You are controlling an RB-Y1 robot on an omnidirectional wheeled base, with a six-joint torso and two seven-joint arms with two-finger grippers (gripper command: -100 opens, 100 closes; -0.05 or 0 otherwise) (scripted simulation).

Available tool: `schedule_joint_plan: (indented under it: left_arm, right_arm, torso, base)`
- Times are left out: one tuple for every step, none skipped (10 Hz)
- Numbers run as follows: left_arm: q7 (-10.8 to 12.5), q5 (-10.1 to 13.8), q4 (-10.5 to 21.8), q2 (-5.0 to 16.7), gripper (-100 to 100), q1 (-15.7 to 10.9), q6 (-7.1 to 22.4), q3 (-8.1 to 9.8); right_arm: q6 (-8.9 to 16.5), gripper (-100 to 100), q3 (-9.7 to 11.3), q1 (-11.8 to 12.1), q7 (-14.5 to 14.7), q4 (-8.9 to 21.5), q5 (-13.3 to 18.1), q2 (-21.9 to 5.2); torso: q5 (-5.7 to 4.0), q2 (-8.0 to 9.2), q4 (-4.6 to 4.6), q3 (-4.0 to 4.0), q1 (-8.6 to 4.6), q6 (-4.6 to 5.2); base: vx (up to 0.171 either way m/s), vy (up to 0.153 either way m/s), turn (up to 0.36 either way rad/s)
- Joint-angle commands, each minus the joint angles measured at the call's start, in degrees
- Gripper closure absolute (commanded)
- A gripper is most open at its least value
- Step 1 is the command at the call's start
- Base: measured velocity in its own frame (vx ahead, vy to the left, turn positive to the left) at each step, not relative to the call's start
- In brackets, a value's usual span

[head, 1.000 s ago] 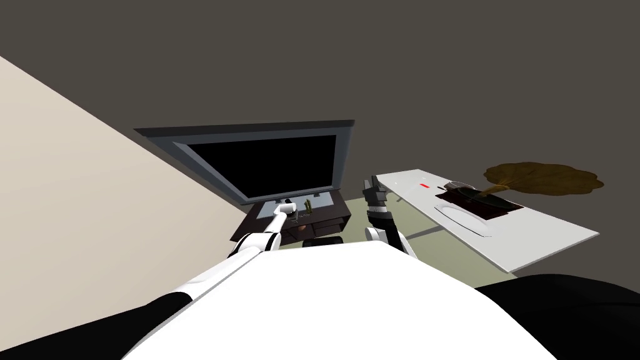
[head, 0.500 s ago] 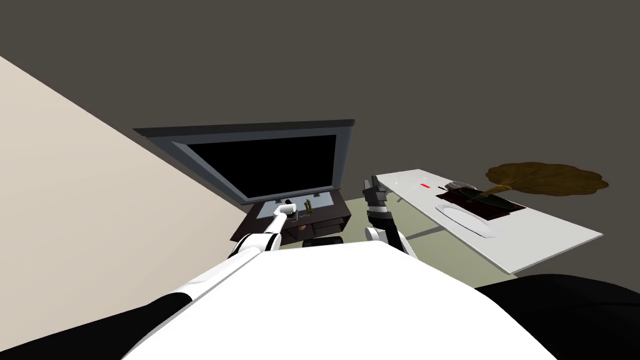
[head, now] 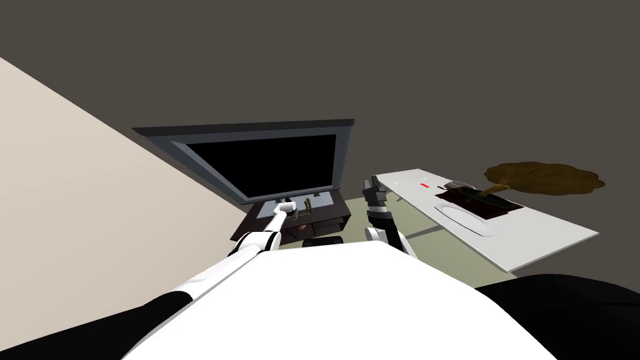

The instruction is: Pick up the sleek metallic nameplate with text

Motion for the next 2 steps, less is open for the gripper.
schedule_joint_plan:
  left_arm:
    - [0.0,0.0,0.0,0.0,100,0.0,0.0,0.00]
    - [0.0,0.0,0.0,0.0,0,-0.2,0.1,0.02]
  right_arm:
    - [0.0,0,0.0,0.0,0.0,0.0,0.0,0.0]
    - [0.0,0,0.0,0.0,0.0,0.0,0.0,0.0]
  torso:
    - [0.00,0.00,0.00,0.00,0.00,0.00]
    - [0.01,-0.02,-0.04,-0.03,-0.01,-0.01]
  base:
    - [-0.010,0.002,-0.001]
    - [0.000,0.000,0.000]
